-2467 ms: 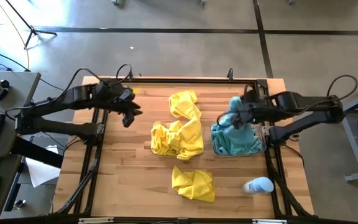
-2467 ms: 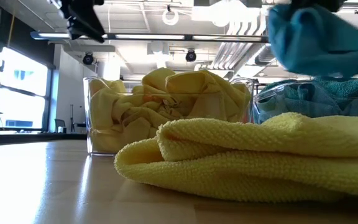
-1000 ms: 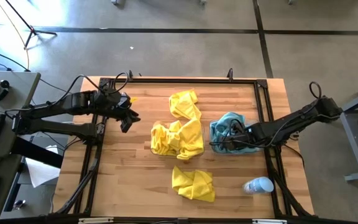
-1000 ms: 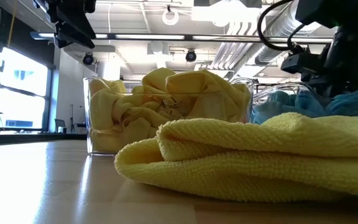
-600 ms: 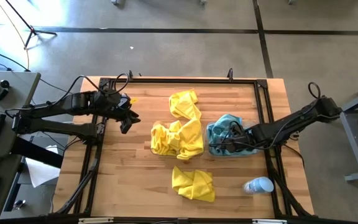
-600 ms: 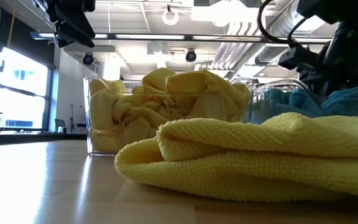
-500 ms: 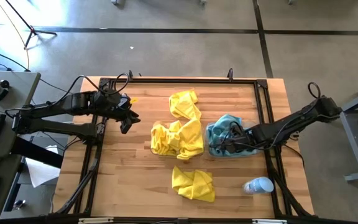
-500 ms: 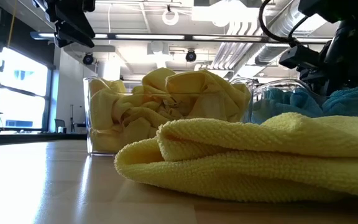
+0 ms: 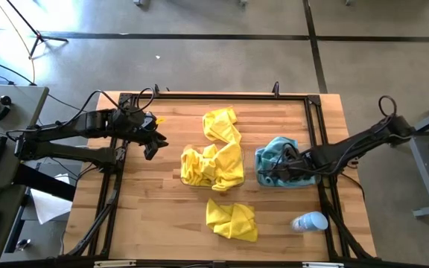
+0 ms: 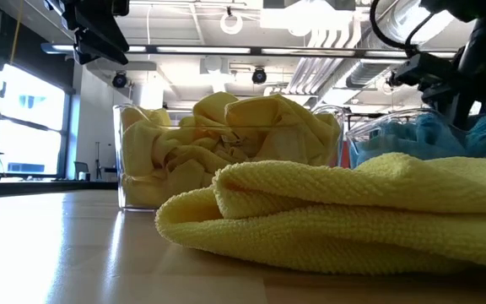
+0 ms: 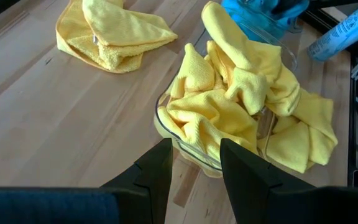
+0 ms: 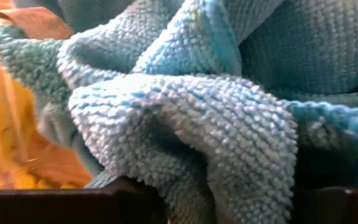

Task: Sort microfiber towel by color & place in baskets
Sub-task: Put the blue microfiber cloth into the right transparent bin

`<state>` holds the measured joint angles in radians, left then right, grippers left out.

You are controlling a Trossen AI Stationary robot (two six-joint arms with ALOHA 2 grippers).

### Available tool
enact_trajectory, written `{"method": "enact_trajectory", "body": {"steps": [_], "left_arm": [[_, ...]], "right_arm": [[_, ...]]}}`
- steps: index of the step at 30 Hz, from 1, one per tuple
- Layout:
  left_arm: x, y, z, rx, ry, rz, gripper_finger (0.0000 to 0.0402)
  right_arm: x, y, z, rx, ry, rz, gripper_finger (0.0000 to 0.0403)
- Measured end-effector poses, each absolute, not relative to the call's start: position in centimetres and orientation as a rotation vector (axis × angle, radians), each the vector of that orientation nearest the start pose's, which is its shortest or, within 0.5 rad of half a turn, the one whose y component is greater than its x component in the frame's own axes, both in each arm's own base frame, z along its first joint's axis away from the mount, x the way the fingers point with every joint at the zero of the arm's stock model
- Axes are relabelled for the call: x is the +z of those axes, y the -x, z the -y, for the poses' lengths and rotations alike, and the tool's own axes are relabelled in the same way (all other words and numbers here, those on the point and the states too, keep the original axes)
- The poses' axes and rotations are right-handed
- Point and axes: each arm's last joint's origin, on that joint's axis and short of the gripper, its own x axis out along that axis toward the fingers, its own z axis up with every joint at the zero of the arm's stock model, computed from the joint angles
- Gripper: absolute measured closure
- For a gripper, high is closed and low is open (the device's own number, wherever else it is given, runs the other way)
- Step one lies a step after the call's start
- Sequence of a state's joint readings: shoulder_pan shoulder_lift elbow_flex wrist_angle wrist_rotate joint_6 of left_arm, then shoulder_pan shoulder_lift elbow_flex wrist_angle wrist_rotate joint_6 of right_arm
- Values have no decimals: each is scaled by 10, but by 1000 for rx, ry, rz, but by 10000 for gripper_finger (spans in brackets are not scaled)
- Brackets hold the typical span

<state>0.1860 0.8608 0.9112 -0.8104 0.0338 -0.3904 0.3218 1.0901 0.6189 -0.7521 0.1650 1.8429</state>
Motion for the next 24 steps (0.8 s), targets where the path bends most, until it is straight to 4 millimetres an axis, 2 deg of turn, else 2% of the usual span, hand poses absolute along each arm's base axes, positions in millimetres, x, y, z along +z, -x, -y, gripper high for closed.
{"method": "enact_trajectory", "body": {"steps": [8,18,21,24], "left_arm": [[309,-157,-29,292,455,-720,279],[309,-157,-29,292,456,-718,279],[309,-157,-29,302,459,-716,279],[310,-157,-29,313,465,-713,279]], "right_arm": [[206,-163,-49,-907,-1354,-857,265],[272,-156,-46,-1030,-1204,-952,265],[280,-158,-47,-1058,-1151,-991,265],[277,-165,-48,-1077,-1084,-985,265]]}}
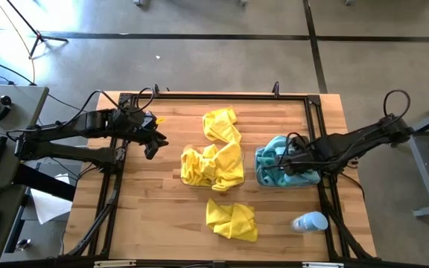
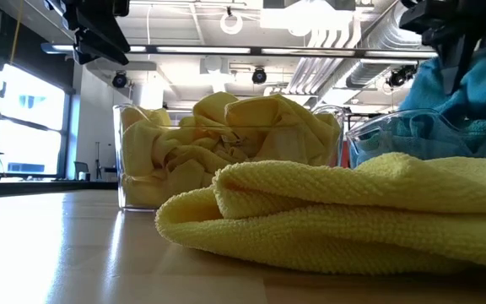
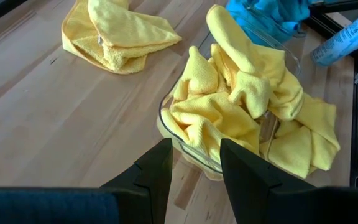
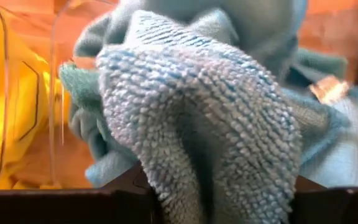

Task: Sort microfiber towel by color & place in baskets
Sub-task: Put the blue microfiber cloth into the right transparent bin

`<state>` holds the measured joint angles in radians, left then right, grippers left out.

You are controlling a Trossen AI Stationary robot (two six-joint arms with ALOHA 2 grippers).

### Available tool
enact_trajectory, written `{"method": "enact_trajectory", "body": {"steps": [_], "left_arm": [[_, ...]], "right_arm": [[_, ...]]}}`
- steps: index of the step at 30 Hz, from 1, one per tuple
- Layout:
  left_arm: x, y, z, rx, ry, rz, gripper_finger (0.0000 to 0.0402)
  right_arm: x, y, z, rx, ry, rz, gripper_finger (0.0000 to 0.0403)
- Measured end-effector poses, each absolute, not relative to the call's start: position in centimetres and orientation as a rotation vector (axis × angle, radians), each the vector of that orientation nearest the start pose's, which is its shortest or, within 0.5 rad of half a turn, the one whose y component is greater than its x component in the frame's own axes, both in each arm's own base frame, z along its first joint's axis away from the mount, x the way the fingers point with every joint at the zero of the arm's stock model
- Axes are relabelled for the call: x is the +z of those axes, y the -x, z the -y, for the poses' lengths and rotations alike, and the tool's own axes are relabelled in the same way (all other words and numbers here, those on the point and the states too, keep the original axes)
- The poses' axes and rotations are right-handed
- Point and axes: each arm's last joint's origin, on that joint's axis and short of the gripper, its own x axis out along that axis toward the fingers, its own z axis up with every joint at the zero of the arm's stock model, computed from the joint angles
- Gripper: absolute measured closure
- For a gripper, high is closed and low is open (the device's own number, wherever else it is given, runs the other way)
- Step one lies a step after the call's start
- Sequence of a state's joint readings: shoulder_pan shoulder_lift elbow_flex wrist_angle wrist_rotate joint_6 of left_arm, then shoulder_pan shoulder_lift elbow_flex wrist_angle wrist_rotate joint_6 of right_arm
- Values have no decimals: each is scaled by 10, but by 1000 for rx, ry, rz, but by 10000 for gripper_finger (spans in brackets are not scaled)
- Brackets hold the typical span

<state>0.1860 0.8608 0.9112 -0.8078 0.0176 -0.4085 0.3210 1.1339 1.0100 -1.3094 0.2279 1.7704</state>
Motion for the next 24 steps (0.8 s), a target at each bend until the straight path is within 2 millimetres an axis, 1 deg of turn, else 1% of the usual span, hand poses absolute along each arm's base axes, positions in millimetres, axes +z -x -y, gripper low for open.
{"method": "enact_trajectory", "body": {"steps": [2,6,11,15,18,24], "left_arm": [[310,-157,-29,314,466,-712,279],[310,-157,-29,314,466,-712,279],[310,-157,-29,317,473,-710,279],[310,-157,-29,318,473,-710,279],[310,-157,-29,318,472,-710,279],[310,-157,-29,319,472,-710,279]], "right_arm": [[269,-172,-49,-1078,-1040,-970,265],[245,-182,-52,-1085,-995,-997,265],[221,-186,-55,-1118,-1050,-1041,265],[210,-187,-56,-1134,-1044,-1054,265],[206,-189,-56,-1149,-1024,-1057,265],[198,-195,-56,-1182,-939,-1045,265]]}}
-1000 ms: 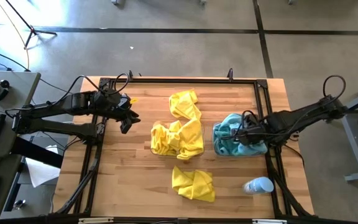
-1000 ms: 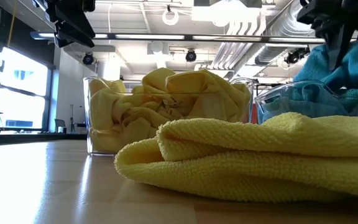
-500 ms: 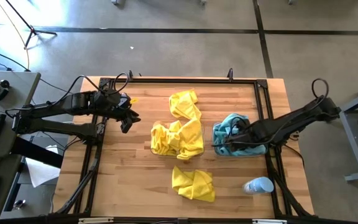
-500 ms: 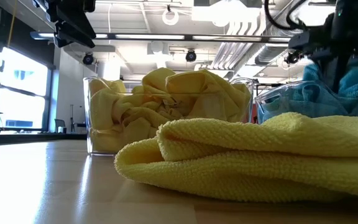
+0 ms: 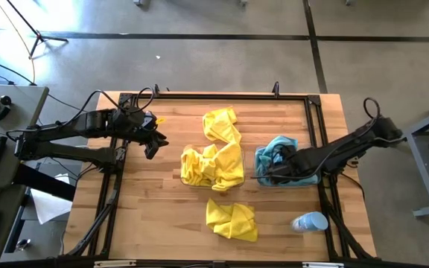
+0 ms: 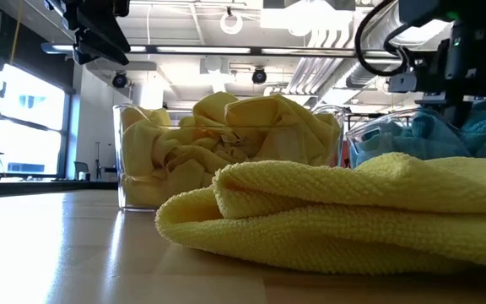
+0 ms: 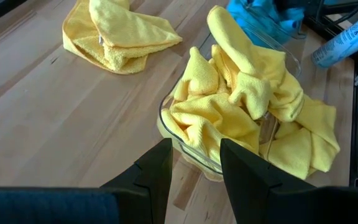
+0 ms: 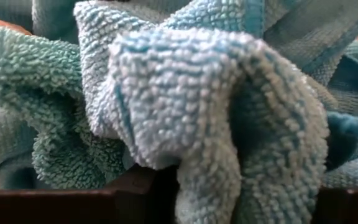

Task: Sort microfiber towel by color & place in baskets
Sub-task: Put the blue microfiber cloth into the right transparent bin

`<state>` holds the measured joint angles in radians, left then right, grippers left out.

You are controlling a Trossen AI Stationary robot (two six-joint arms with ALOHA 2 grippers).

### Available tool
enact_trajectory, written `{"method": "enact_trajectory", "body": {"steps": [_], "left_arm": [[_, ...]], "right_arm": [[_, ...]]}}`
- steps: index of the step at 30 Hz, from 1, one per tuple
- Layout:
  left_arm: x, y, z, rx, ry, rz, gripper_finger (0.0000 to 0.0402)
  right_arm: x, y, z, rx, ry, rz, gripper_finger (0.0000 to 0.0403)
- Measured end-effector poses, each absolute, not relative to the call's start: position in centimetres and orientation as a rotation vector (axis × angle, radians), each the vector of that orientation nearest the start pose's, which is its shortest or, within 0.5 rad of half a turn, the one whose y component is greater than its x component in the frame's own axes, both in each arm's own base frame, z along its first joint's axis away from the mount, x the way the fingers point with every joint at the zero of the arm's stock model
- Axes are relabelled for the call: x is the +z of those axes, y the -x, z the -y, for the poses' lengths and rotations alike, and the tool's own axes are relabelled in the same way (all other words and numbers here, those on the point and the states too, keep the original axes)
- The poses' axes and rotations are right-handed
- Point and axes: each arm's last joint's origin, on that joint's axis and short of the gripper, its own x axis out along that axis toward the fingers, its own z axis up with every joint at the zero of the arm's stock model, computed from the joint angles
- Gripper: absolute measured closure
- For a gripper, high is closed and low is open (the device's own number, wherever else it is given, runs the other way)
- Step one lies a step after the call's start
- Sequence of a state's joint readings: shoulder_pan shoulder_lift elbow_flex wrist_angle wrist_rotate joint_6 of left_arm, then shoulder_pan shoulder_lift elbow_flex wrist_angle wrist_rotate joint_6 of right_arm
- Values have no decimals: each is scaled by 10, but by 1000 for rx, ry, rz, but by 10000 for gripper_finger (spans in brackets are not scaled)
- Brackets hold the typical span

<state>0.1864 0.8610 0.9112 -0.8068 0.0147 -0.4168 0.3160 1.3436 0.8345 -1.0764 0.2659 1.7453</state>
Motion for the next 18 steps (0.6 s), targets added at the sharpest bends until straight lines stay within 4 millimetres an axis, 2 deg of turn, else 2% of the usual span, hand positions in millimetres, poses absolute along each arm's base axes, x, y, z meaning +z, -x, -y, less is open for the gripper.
{"method": "enact_trajectory", "body": {"steps": [9,12,18], "left_arm": [[309,-157,-29,315,462,-713,279],[310,-157,-29,313,455,-714,279],[309,-157,-29,312,454,-715,279]], "right_arm": [[190,-203,-58,-1175,-954,-1052,265],[197,-204,-59,-1168,-976,-1054,265],[224,-209,-61,-1142,-957,-1047,253]]}}
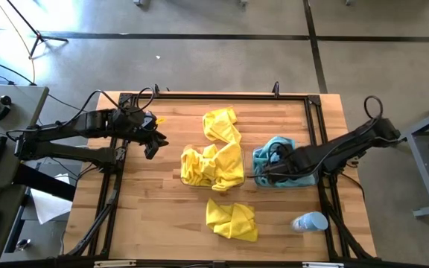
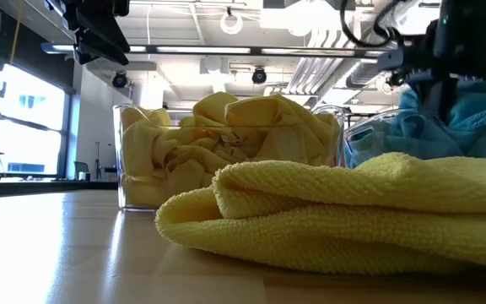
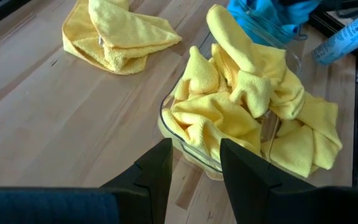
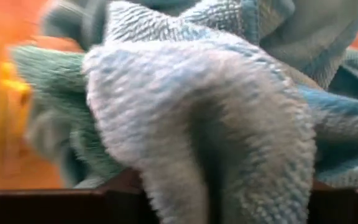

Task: Sort microfiber towel by color & place in baskets
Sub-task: Put the blue microfiber cloth into the right transparent bin

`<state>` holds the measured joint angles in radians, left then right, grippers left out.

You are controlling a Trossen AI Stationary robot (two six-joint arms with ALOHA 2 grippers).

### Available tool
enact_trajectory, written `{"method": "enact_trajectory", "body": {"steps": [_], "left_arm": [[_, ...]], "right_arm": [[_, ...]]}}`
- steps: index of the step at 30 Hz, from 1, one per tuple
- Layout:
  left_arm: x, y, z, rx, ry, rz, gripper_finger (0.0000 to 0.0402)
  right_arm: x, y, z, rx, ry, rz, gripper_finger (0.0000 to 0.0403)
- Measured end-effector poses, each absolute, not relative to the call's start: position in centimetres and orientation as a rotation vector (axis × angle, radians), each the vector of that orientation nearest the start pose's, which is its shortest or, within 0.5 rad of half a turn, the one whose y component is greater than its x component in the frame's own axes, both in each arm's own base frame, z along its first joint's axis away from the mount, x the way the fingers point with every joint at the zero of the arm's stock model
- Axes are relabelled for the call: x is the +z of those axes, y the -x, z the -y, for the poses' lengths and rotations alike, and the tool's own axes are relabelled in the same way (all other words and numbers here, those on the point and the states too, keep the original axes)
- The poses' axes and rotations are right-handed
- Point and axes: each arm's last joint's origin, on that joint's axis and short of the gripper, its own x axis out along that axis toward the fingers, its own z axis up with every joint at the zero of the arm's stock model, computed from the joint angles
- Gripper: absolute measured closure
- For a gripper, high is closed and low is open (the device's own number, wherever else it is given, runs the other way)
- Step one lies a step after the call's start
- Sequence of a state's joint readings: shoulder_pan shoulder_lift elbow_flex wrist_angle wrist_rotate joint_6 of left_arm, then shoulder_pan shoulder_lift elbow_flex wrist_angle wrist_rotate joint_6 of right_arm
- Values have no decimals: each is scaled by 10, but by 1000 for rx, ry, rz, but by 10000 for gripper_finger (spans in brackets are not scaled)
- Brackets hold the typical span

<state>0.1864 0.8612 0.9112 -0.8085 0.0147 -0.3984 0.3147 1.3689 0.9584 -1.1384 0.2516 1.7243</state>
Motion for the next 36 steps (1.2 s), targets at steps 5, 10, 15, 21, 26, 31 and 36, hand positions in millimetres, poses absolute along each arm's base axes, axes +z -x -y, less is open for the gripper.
{"method": "enact_trajectory", "body": {"steps": [5,10,15,21,26,31,36], "left_arm": [[309,-157,-29,312,453,-715,279],[309,-157,-29,312,453,-716,279],[309,-157,-29,312,455,-715,279],[309,-157,-29,314,465,-715,279],[309,-157,-29,302,478,-717,279],[309,-157,-29,302,479,-717,279],[309,-157,-29,302,479,-717,279]], "right_arm": [[247,-212,-60,-1135,-909,-1023,210],[274,-211,-60,-1142,-876,-1035,165],[300,-209,-60,-1123,-883,-1050,153],[304,-209,-60,-1087,-867,-1084,153],[305,-207,-60,-1127,-865,-1054,153],[309,-207,-60,-1131,-858,-1044,153],[324,-205,-58,-1132,-848,-1014,153]]}}
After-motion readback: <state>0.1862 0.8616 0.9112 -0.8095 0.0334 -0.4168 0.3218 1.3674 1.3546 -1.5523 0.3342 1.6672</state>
